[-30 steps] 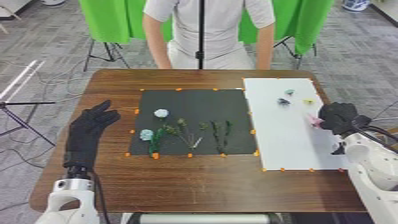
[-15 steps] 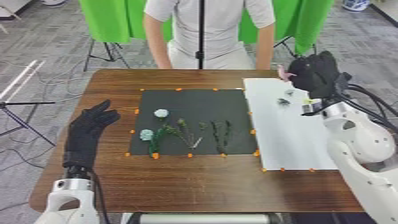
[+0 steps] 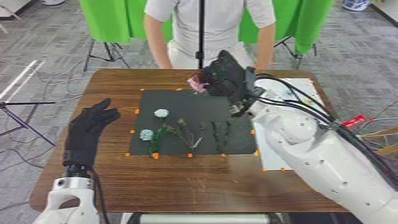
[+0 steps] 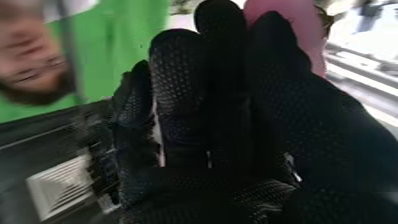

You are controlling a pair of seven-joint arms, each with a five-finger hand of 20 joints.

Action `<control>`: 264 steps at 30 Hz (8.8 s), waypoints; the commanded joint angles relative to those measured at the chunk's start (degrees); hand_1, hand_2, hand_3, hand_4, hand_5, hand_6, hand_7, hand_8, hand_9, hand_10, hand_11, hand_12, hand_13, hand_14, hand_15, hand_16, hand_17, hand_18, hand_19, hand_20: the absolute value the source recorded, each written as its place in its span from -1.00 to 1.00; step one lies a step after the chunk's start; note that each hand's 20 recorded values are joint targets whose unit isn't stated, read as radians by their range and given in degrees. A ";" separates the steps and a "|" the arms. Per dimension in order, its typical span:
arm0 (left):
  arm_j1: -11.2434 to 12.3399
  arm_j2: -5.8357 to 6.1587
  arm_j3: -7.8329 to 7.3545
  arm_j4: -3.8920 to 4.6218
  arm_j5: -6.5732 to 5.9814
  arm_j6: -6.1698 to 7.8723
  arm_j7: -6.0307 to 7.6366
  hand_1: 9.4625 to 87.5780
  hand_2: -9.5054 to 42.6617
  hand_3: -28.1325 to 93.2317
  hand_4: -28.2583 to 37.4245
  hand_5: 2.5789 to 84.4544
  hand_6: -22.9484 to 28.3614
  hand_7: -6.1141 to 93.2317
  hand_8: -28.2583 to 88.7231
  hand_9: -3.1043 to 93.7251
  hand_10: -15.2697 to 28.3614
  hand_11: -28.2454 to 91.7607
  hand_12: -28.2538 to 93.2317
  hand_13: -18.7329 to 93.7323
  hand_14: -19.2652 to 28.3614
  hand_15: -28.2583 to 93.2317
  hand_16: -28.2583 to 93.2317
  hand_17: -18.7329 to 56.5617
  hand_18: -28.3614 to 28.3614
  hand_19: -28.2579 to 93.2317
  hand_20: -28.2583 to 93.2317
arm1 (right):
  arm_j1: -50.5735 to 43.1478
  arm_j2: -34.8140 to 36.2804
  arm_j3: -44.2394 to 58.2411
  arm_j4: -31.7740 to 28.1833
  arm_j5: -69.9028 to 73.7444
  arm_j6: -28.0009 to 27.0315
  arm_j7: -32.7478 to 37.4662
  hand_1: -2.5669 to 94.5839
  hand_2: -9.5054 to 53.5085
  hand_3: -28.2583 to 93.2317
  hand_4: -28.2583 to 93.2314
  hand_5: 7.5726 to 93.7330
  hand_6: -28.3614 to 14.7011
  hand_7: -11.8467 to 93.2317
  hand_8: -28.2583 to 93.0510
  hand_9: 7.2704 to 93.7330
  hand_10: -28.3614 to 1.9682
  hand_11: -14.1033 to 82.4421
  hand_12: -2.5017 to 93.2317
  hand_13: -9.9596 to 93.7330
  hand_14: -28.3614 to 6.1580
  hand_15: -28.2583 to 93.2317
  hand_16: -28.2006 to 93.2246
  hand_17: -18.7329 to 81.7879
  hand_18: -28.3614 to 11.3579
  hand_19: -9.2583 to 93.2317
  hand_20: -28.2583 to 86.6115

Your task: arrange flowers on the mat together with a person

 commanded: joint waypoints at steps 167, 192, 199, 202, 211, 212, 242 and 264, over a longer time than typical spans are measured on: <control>0.08 -1.06 0.43 0.89 0.83 -3.62 -1.63 -0.76 -0.41 0.52 -1.00 0.08 0.11 -0.62 -0.60 0.02 0.36 -0.19 -0.28 -0.04 0.62 -0.13 -0.48 -0.50 0.57 -0.28 -0.24 | -58.11 -25.20 48.36 -25.87 79.25 -10.88 -0.22 -0.82 -0.49 0.72 -0.82 -0.17 0.27 -0.63 -0.64 -0.16 -0.08 -0.60 -0.67 -0.12 -0.21 -0.36 -0.22 -0.24 -0.37 -0.61 -0.01; 1.42 -0.93 0.16 -0.11 0.97 -2.49 -1.28 -0.76 -0.42 0.52 -1.00 0.08 0.11 -0.62 -0.60 0.02 0.37 -0.19 -0.28 -0.04 0.62 -0.13 -0.48 -0.50 0.57 -0.29 -0.24 | -29.92 0.32 47.32 -9.17 18.09 -6.03 10.69 -0.43 -1.00 0.72 -0.82 -0.15 0.24 -0.56 -0.64 -0.17 -0.13 -0.59 -0.58 0.25 -0.08 -0.21 -0.07 -0.23 -0.46 0.21 0.34; 2.53 -1.08 -0.39 -0.74 0.73 -1.65 -1.05 -0.77 -0.42 0.52 -1.00 0.08 0.11 -0.61 -0.60 0.02 0.36 -0.19 -0.28 -0.04 0.62 -0.14 -0.48 -0.50 0.57 -0.29 -0.24 | -17.01 5.82 36.77 4.74 1.97 -6.72 13.77 -0.31 -1.00 0.72 -0.89 -0.05 0.33 -0.46 -0.67 0.03 -0.09 -0.49 -0.54 0.37 -0.03 -0.03 -0.08 -0.15 -0.50 0.37 0.39; 2.67 -1.03 -0.35 -0.85 0.38 -1.37 -0.91 -0.76 -0.41 0.51 -1.00 0.08 0.11 -0.61 -0.60 0.02 0.37 -0.19 -0.28 -0.04 0.62 -0.13 -0.48 -0.50 0.57 -0.29 -0.24 | -12.71 6.11 33.22 9.41 -3.74 -10.28 15.00 -0.24 -1.00 0.72 -0.92 0.02 0.40 -0.42 -0.69 0.14 -0.02 -0.41 -0.51 0.44 0.01 0.06 -0.08 -0.11 -0.52 0.44 0.42; 2.84 -1.28 -0.17 -0.91 0.14 -1.32 -0.60 -0.80 -0.38 0.49 -1.00 0.08 0.11 -0.62 -0.60 0.02 0.37 -0.19 -0.28 -0.04 0.63 -0.13 -0.48 -0.50 0.57 -0.29 -0.24 | -6.91 4.94 27.56 16.85 -9.37 -22.22 17.63 -0.24 -1.00 0.71 -0.94 0.11 0.44 -0.41 -0.70 0.26 -0.02 -0.38 -0.51 0.51 0.01 0.12 -0.08 -0.07 -0.59 0.55 0.48; 2.78 -1.30 -0.16 -0.86 0.18 -1.31 -0.59 -0.81 -0.37 0.49 -1.00 0.08 0.11 -0.62 -0.60 0.02 0.37 -0.19 -0.28 -0.04 0.63 -0.13 -0.48 -0.50 0.57 -0.28 -0.24 | -6.85 4.68 27.55 17.36 -9.65 -23.57 17.81 -0.25 -1.00 0.71 -0.94 0.12 0.44 -0.41 -0.70 0.27 -0.01 -0.37 -0.51 0.51 0.01 0.12 -0.08 -0.07 -0.59 0.55 0.48; 1.92 -1.47 0.11 -0.29 0.37 -1.89 -0.61 -0.81 -0.38 0.51 -1.00 0.09 0.12 -0.62 -0.59 0.02 0.37 -0.19 -0.28 -0.04 0.63 -0.13 -0.48 -0.50 0.57 -0.29 -0.24 | -9.83 -1.62 28.08 28.52 -10.86 -15.35 19.77 0.16 -1.00 0.53 -0.99 0.45 0.56 -0.35 -0.52 0.78 0.35 -0.52 -0.27 0.77 0.35 0.27 0.02 0.13 -0.61 0.78 0.55; 1.52 -0.52 0.04 -0.39 0.32 -2.14 -1.15 -0.80 -0.39 0.50 -1.00 0.09 0.12 -0.62 -0.59 0.02 0.37 -0.19 -0.28 -0.04 0.63 -0.13 -0.48 -0.50 0.57 -0.29 -0.24 | -7.06 4.07 13.68 -0.79 6.27 -10.97 21.46 0.27 -1.00 0.54 -0.99 0.76 0.52 -0.37 -0.43 1.00 0.44 -0.56 -0.16 0.82 0.40 0.37 0.08 0.19 -0.61 0.85 0.56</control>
